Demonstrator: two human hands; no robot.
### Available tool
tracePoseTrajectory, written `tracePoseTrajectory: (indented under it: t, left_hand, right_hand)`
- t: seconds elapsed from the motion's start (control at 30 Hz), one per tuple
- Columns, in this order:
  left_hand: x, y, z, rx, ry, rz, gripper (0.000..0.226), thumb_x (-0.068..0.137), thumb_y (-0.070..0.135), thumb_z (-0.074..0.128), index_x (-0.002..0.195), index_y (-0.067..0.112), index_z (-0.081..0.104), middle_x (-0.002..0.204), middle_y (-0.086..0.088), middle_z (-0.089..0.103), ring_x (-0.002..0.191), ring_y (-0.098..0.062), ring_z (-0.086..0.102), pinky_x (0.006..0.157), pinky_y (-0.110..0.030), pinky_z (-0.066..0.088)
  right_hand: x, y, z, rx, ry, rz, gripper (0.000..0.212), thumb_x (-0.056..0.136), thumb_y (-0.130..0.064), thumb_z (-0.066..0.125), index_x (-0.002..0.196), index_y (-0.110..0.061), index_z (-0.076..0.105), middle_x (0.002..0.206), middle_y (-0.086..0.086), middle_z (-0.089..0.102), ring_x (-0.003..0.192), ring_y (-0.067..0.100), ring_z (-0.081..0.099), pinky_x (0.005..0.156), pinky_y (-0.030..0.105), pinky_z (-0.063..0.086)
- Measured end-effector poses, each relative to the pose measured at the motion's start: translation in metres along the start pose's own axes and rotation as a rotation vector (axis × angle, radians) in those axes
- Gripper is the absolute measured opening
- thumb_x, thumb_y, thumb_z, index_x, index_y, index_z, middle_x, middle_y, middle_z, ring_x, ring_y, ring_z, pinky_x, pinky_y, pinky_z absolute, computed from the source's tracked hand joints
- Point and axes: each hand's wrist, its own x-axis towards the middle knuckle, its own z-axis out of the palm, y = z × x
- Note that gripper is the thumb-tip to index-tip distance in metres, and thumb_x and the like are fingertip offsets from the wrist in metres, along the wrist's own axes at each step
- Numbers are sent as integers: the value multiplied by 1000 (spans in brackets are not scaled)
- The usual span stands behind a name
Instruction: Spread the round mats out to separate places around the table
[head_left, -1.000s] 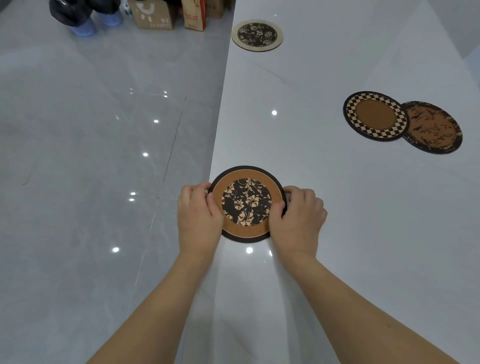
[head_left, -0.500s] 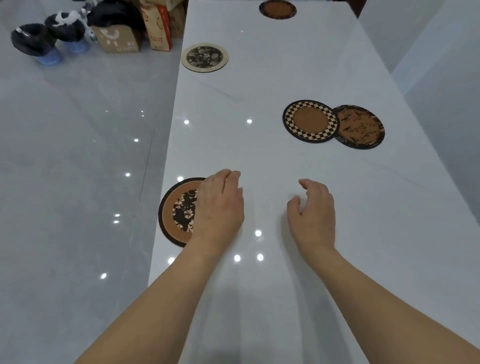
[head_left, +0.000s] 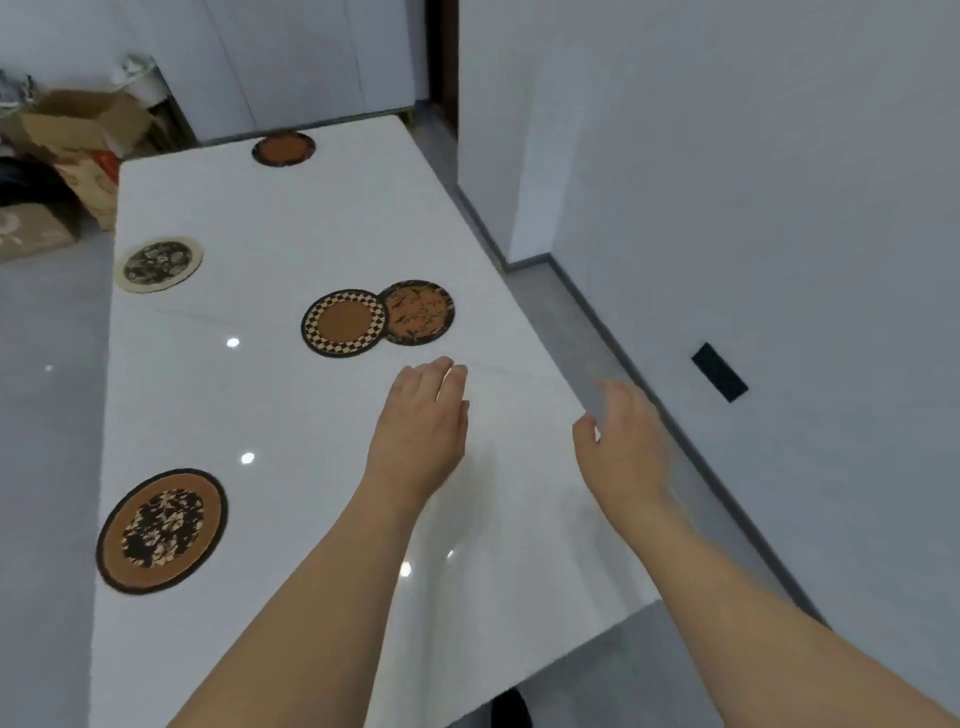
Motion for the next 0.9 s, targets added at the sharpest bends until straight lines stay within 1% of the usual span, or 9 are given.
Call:
tracePoseTrajectory:
  t: [0.07,0.13,0.23,0.3,0.4,0.53,0.7,0.8,0.9]
  left_hand:
    - [23,52,-5,-36,-10,117,36,94,15,52,127,2,53,130,-16,56,113,-33,53,106,-47,38]
    - [43,105,-8,-74,-17,242,36,95,16,49,128,2,53,131,-15,55,116,-33,52,107,-46,37]
    - [62,186,-8,-149,-24,408,34,95,17,49,127,4,53,131,-14,55,114,-33,52,104,-45,39]
    - [65,241,-9,-201,-43,528,34,95,17,50,126,4,54,131,-14,55,115,-33,51,105,-46,39]
    - [59,313,-11,-256,-41,702,31,94,17,52,122,5,55,129,-13,56,112,-33,50,103,-46,40]
    - [49,394,-14,-268,-62,858,33,95,19,49,125,6,53,132,-12,54,117,-32,49,111,-47,32]
    - [47,474,-12,-281,-61,935,35,96,22,46,128,8,50,135,-9,51,122,-28,47,116,-45,25]
    - [47,510,-8,-330,-64,878,36,96,21,47,128,6,51,135,-10,53,122,-29,48,113,-45,29]
    - [53,531,-2,-376,-71,819,35,96,20,49,127,4,53,133,-13,55,121,-30,51,111,-44,34]
  right_hand:
    - [-7,34,-48,-38,60,80,42,86,-13,49,128,-9,48,125,9,55,113,28,49,97,41,43]
    - [-21,66,-90,-64,127,181,45,86,-12,49,131,-9,46,130,10,53,117,28,47,101,41,40]
    - [-55,105,-141,-79,220,333,47,87,-13,48,134,-10,43,135,9,50,123,26,44,105,42,38]
    - [-83,129,-170,-96,279,434,47,88,-15,48,134,-11,43,136,8,49,124,25,43,106,40,36]
    - [-123,160,-207,-126,324,568,48,87,-16,49,135,-12,43,139,8,47,127,26,40,108,38,34]
    - [-161,200,-255,-123,395,662,49,88,-17,49,136,-11,43,140,8,46,129,26,39,109,39,33]
    - [-177,250,-309,-130,473,702,48,88,-16,49,135,-11,43,139,8,47,128,26,40,109,38,33]
    - [-171,275,-324,-113,469,675,48,88,-17,48,136,-12,42,140,6,46,129,25,38,109,37,33]
    - [-155,295,-332,-90,417,651,48,89,-18,47,137,-13,41,141,5,44,131,24,37,110,37,31]
